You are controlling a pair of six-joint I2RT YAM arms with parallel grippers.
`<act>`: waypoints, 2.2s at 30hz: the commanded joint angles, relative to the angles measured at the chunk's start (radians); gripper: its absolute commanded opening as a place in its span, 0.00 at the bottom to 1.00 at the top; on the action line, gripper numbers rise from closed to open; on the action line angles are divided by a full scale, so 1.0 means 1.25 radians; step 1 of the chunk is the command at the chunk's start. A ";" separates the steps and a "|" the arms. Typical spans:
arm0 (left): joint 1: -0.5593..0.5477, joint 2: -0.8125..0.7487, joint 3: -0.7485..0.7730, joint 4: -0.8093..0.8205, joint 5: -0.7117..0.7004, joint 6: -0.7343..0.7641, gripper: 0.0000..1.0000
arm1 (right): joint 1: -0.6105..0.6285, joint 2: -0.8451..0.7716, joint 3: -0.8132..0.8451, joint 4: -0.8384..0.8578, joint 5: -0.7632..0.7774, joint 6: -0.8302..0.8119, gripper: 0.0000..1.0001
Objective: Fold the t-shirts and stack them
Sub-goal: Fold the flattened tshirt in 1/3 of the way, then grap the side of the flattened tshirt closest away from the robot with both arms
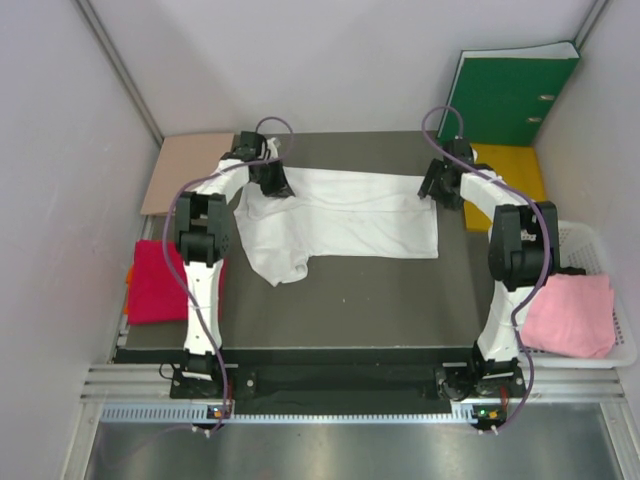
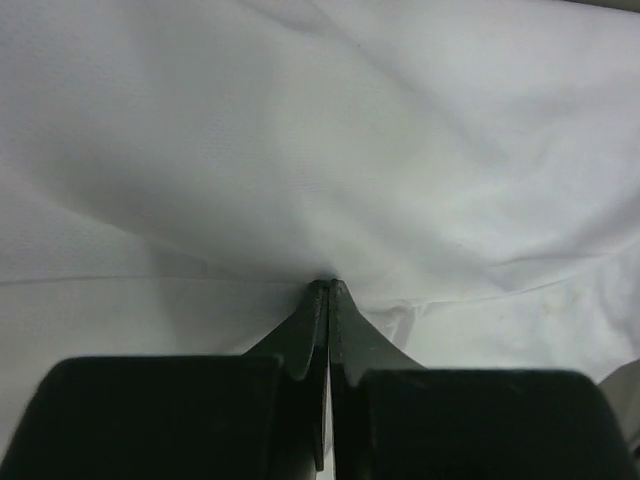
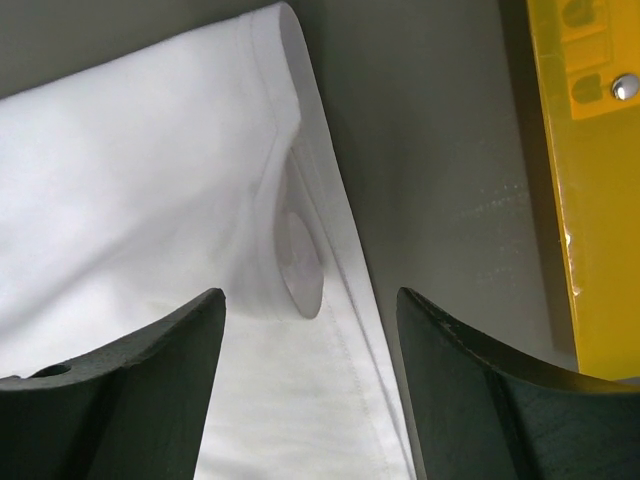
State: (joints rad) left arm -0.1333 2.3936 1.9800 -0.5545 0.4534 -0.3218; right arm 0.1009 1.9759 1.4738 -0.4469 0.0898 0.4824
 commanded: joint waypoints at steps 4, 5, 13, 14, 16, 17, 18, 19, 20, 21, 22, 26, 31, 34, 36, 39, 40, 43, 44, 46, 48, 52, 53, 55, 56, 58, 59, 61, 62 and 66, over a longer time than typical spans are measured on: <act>-0.006 -0.073 -0.093 -0.020 0.019 0.052 0.00 | -0.001 -0.058 -0.035 0.041 -0.002 0.007 0.69; -0.007 -0.086 -0.128 -0.023 0.019 0.060 0.00 | -0.002 -0.058 -0.037 0.042 -0.002 0.009 0.69; -0.043 -0.297 -0.360 -0.009 -0.047 0.090 0.00 | -0.001 -0.042 -0.027 0.046 -0.003 0.006 0.79; -0.047 -0.316 -0.376 -0.007 -0.055 0.091 0.00 | -0.001 -0.041 -0.026 0.046 -0.004 0.004 0.79; -0.052 -0.364 -0.416 -0.003 -0.072 0.100 0.00 | -0.001 -0.036 -0.022 0.047 -0.010 0.001 0.79; -0.059 -0.377 -0.425 -0.010 -0.073 0.104 0.00 | -0.001 -0.034 -0.022 0.046 -0.014 -0.002 0.80; -0.064 -0.393 -0.435 -0.015 -0.072 0.110 0.00 | -0.001 -0.033 -0.022 0.048 -0.019 -0.005 0.79; -0.069 -0.397 -0.450 -0.020 -0.074 0.116 0.00 | -0.001 -0.031 -0.023 0.047 -0.022 -0.008 0.79; -0.076 -0.400 -0.459 -0.031 -0.074 0.120 0.00 | -0.001 -0.028 -0.022 0.048 -0.024 -0.010 0.79; -0.080 -0.399 -0.465 -0.037 -0.071 0.121 0.00 | -0.002 -0.027 -0.021 0.048 -0.028 -0.015 0.79; -0.082 -0.399 -0.482 -0.041 -0.063 0.121 0.00 | -0.002 -0.026 -0.021 0.048 -0.030 -0.017 0.79; -0.095 -0.426 -0.532 -0.044 -0.051 0.115 0.00 | -0.006 -0.032 -0.021 0.021 -0.034 -0.020 0.79; -0.092 -0.505 -0.569 -0.093 -0.058 0.107 0.02 | -0.052 -0.094 -0.070 -0.019 -0.090 0.015 0.79; -0.093 -0.572 -0.605 -0.113 -0.019 0.099 0.19 | -0.105 -0.153 -0.133 -0.033 -0.154 0.039 0.78; -0.099 -0.626 -0.622 -0.127 -0.014 0.095 0.21 | -0.127 -0.188 -0.173 -0.051 -0.182 0.044 0.77; -0.122 -0.683 -0.644 -0.172 -0.045 0.103 0.29 | -0.135 -0.213 -0.209 -0.125 -0.197 0.028 0.77; -0.129 -0.695 -0.650 -0.182 -0.063 0.108 0.32 | -0.135 -0.220 -0.222 -0.150 -0.199 0.026 0.76; -0.160 -0.731 -0.673 -0.203 -0.084 0.105 0.40 | -0.134 -0.254 -0.293 -0.165 -0.223 0.031 0.74; -0.173 -0.744 -0.680 -0.206 -0.091 0.104 0.45 | -0.133 -0.264 -0.314 -0.158 -0.240 0.036 0.74; -0.188 -0.750 -0.692 -0.208 -0.099 0.102 0.50 | -0.133 -0.287 -0.370 -0.138 -0.252 0.045 0.72; -0.210 -0.753 -0.699 -0.209 -0.109 0.100 0.59 | -0.132 -0.292 -0.409 -0.113 -0.265 0.060 0.70; -0.265 -0.744 -0.714 -0.209 -0.155 0.109 0.89 | -0.129 -0.275 -0.433 -0.093 -0.280 0.074 0.59; -0.272 -0.734 -0.719 -0.207 -0.161 0.111 0.92 | -0.127 -0.274 -0.439 -0.084 -0.282 0.083 0.56; -0.292 -0.723 -0.729 -0.197 -0.160 0.105 0.99 | -0.125 -0.270 -0.445 -0.045 -0.281 0.094 0.56; -0.297 -0.707 -0.729 -0.195 -0.155 0.104 0.99 | -0.122 -0.266 -0.443 -0.035 -0.280 0.104 0.56; -0.315 -0.690 -0.726 -0.195 -0.153 0.106 0.99 | -0.118 -0.246 -0.435 -0.011 -0.282 0.107 0.56; -0.320 -0.667 -0.724 -0.202 -0.155 0.106 0.99 | -0.111 -0.237 -0.426 -0.007 -0.281 0.111 0.56; -0.325 -0.650 -0.712 -0.209 -0.164 0.116 0.99 | -0.108 -0.217 -0.411 0.004 -0.281 0.114 0.56; -0.327 -0.635 -0.709 -0.210 -0.163 0.120 0.99 | -0.104 -0.212 -0.399 0.009 -0.280 0.118 0.56; -0.325 -0.583 -0.682 -0.218 -0.181 0.131 0.99 | -0.094 -0.177 -0.372 0.033 -0.278 0.129 0.56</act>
State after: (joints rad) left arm -0.5392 1.6203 1.0775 -0.8150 0.2596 -0.1833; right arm -0.0391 1.6905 0.9737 -0.4995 -0.2935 0.6292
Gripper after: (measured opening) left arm 0.987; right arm 0.560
